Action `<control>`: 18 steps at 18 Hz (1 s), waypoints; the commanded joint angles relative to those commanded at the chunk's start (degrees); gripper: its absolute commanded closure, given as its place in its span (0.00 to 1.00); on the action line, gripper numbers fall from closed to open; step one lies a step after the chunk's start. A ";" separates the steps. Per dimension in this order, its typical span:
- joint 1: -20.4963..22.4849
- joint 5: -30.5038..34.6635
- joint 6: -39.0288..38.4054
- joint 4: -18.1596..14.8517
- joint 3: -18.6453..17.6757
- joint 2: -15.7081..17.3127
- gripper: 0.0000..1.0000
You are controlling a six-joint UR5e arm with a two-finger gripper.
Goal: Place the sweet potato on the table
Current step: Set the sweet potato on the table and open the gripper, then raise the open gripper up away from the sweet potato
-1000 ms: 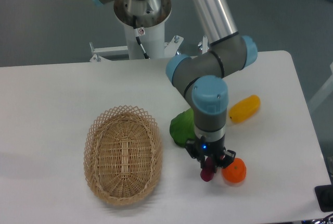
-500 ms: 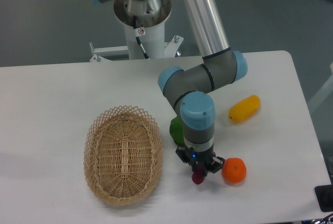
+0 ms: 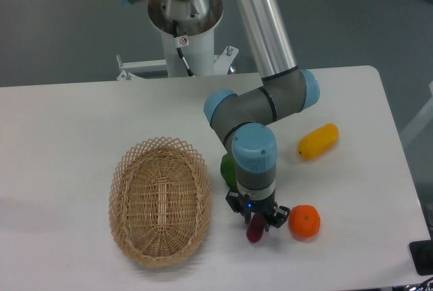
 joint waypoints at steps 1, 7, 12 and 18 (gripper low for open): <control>0.00 0.00 0.00 0.00 0.09 0.18 0.00; 0.26 -0.09 0.88 -0.09 4.47 2.63 0.00; 3.06 -0.70 3.33 -0.87 5.62 8.16 0.00; 8.08 -6.33 9.92 -7.98 6.50 12.92 0.00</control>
